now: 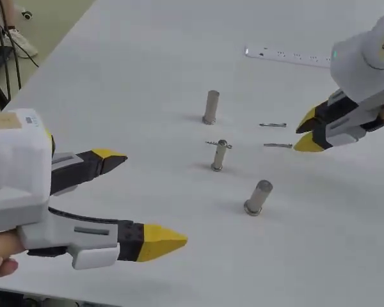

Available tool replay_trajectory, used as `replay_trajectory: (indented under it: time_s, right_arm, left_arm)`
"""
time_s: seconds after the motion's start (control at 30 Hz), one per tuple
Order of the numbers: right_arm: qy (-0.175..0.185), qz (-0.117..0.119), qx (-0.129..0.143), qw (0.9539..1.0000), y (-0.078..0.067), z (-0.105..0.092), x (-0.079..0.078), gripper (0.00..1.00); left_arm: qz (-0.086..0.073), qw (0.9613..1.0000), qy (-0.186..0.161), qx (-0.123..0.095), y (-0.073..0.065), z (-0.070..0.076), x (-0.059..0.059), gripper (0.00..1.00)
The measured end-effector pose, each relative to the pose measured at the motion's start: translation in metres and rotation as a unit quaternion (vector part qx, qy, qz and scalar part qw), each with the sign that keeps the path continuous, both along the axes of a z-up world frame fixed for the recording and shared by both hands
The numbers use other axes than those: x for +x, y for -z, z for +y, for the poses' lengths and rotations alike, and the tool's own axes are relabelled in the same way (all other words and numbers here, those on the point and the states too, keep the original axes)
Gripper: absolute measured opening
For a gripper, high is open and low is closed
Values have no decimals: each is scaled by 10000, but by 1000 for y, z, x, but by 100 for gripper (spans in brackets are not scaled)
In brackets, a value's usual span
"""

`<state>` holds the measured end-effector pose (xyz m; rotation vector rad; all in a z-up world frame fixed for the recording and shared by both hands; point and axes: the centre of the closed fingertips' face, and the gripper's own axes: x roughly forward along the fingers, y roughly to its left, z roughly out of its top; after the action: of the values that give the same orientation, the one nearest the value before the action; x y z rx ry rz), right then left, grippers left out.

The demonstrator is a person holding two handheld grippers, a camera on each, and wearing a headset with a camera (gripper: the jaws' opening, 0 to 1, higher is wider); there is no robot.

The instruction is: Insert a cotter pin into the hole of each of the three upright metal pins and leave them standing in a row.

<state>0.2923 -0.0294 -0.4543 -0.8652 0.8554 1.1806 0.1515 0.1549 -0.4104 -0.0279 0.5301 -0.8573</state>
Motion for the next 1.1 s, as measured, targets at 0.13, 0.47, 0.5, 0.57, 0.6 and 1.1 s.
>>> replay_trajectory:
  time_s: [0.13,0.47,0.5,0.57,0.6,1.1]
  right_arm:
    - [142,-9,-127,9998,9,0,10,9]
    - [91,45,-346,9994,28,-2,21,4]
    - [74,51,-380,9992,30,-3,22,4]
    - [55,57,-469,9989,34,-5,24,5]
    - [68,52,-480,9988,36,-5,26,5]
    - [-82,75,-606,9981,44,-5,34,0]
  left_arm:
    - [-10,10000,-42,5,-1,3,0,90]
    - [-38,9994,-194,-276,-4,1,2,90]
    - [-42,9992,-215,-343,-6,1,3,89]
    - [-62,9988,-237,-413,-10,0,4,88]
    - [-74,9988,-237,-416,-11,0,4,88]
    - [-128,9994,-118,-314,-15,-6,8,88]
